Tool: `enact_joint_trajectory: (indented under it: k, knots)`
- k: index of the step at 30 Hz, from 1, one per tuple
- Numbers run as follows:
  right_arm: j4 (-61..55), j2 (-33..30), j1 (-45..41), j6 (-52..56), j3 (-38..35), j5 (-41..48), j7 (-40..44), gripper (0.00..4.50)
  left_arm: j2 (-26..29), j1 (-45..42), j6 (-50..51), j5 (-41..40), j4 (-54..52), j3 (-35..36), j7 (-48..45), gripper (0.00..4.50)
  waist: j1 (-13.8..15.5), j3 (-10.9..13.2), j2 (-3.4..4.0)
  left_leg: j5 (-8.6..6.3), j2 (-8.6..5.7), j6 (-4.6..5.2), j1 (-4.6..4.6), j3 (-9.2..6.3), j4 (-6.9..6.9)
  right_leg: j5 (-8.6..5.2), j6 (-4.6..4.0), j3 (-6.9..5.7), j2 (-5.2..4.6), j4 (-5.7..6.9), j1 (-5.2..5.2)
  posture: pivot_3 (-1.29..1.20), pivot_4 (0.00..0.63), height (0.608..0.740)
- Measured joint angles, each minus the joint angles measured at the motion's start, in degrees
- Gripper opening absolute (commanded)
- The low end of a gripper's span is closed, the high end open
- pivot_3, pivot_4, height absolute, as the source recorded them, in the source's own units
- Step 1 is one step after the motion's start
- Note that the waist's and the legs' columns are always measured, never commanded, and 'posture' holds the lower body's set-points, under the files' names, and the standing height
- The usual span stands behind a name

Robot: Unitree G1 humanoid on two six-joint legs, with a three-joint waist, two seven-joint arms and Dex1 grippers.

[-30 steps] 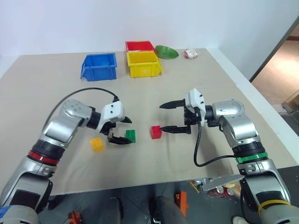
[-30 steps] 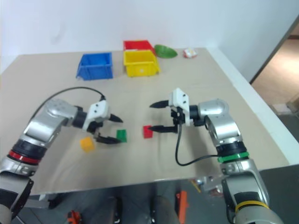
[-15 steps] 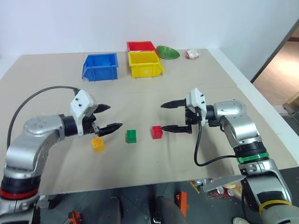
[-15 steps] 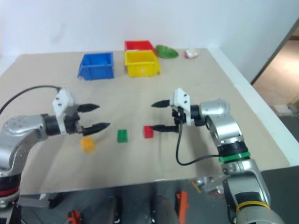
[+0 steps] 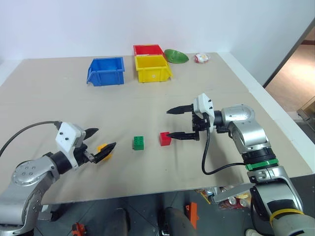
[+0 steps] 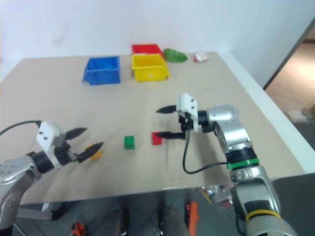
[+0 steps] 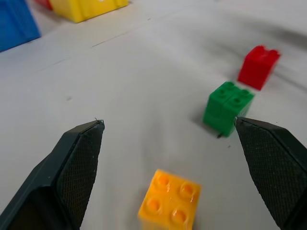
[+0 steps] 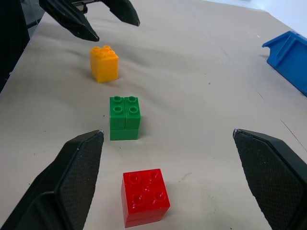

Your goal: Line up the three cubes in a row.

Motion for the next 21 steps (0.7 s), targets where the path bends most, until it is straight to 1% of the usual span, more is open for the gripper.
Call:
enact_joint_trajectory:
  k: [5, 12, 21]
  knots:
    - [0.0, -0.6, 0.0, 0.1, 0.0, 0.0, 0.0, 4.5, 0.4, 2.3, -2.3, 0.7, 0.6, -0.4, 0.0, 4.48, 0.0, 0.0, 0.0, -0.01, 0.01, -0.01, -0.01, -0.03, -0.05, -0.01, -0.02, -0.04, 0.02, 0.0, -0.04, 0.0, 0.15, 0.74]
    - [0.0, -1.0, 0.0, 0.1, 0.0, 0.0, 0.0, 4.5, 1.5, 3.0, -4.6, 1.5, 3.1, -3.7, -1.0, 4.48, 0.0, 0.0, 0.0, -0.01, 0.02, -0.01, -0.01, -0.01, -0.05, -0.02, -0.04, -0.03, 0.02, -0.01, -0.06, 0.0, 0.15, 0.74]
    - [-0.7, -1.0, 0.2, 1.2, 0.0, 0.0, 0.8, 4.5, 6.4, 0.0, -8.8, 3.4, 10.0, -6.9, -6.4, 4.48, 0.0, 0.0, 0.0, -0.01, 0.02, -0.02, -0.04, 0.0, -0.14, -0.04, -0.07, -0.04, 0.01, -0.01, -0.12, 0.0, 0.15, 0.74]
